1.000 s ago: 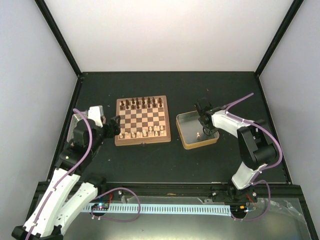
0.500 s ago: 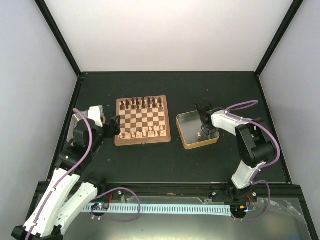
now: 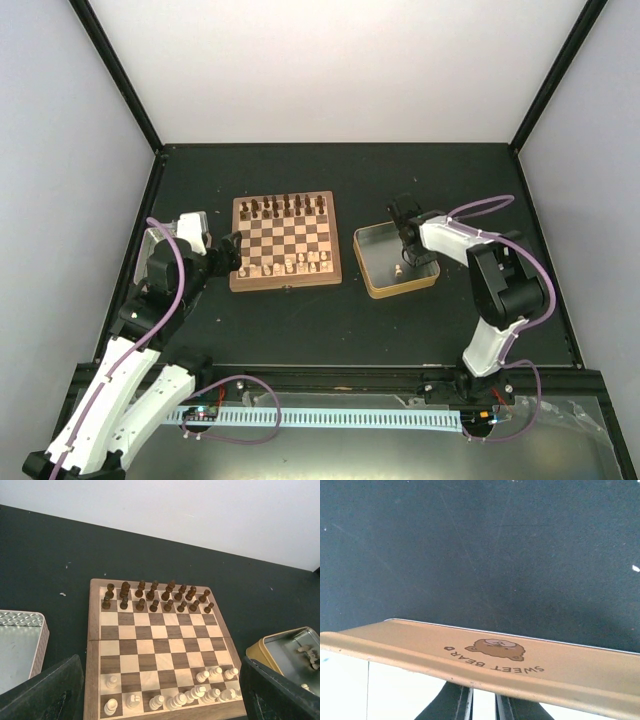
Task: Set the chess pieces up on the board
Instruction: Pick up the chess piece from the storage box.
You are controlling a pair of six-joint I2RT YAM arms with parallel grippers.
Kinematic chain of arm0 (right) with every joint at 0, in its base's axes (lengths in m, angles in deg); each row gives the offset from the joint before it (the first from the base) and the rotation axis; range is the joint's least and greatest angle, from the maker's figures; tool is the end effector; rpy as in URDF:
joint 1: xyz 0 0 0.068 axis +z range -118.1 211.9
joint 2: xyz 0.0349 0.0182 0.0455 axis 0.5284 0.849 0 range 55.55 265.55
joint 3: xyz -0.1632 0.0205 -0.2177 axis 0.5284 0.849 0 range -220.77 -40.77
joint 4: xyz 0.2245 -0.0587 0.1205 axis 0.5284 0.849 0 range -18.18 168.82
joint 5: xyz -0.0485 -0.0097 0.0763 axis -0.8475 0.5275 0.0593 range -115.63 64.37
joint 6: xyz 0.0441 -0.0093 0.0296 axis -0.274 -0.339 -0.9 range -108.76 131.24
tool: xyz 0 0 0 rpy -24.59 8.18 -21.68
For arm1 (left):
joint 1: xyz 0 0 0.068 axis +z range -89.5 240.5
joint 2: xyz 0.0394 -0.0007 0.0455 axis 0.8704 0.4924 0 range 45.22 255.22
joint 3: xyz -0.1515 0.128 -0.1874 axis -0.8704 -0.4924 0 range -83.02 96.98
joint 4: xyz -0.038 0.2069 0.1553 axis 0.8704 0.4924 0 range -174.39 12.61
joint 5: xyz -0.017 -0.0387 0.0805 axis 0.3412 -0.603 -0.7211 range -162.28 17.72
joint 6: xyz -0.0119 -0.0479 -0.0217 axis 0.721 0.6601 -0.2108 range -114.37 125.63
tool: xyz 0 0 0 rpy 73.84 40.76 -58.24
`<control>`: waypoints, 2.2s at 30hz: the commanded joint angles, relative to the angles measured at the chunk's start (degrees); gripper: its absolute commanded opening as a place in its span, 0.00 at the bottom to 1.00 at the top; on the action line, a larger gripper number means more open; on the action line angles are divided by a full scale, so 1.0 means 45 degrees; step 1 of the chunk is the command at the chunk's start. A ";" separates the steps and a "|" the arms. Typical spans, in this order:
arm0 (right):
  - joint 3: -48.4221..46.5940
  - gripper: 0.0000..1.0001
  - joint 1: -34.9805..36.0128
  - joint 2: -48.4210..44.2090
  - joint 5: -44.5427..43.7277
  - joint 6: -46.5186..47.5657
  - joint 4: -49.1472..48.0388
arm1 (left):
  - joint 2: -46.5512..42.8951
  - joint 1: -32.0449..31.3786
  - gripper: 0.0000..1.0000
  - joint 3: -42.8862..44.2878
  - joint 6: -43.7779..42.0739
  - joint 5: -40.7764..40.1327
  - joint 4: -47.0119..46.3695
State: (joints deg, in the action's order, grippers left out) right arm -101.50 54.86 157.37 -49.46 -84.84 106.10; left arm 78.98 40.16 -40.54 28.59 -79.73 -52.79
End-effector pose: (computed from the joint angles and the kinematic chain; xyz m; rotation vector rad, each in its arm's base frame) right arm 0.3050 0.1136 0.1530 1.6401 2.0912 0.0094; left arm 0.1276 -0.0424 0.3142 -0.1309 1.9803 -0.3654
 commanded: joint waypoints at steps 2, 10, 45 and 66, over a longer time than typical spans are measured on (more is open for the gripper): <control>0.0402 0.01 -0.0132 -0.0893 0.0084 0.2281 -0.0067 | -0.0104 -0.0070 0.87 -0.0041 -0.0181 -0.0048 -0.0239; 0.1150 0.01 -0.0063 -0.2346 0.2069 0.7590 -0.1533 | 0.0111 -0.0065 0.87 -0.0204 -0.0231 0.1401 -0.0798; 0.0907 0.01 -0.0059 -0.4506 1.1418 1.2682 -0.1695 | 1.3141 -0.3210 0.67 0.2524 0.6223 1.0343 -1.1574; 0.0937 0.01 -0.0070 -0.4156 1.2504 1.1857 -0.2518 | 1.4178 -0.3223 0.33 0.3783 0.5152 1.0700 -0.9205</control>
State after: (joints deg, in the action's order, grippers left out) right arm -97.37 54.69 138.20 5.44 -30.89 96.14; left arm 141.99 25.91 -26.62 54.75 -31.57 -97.66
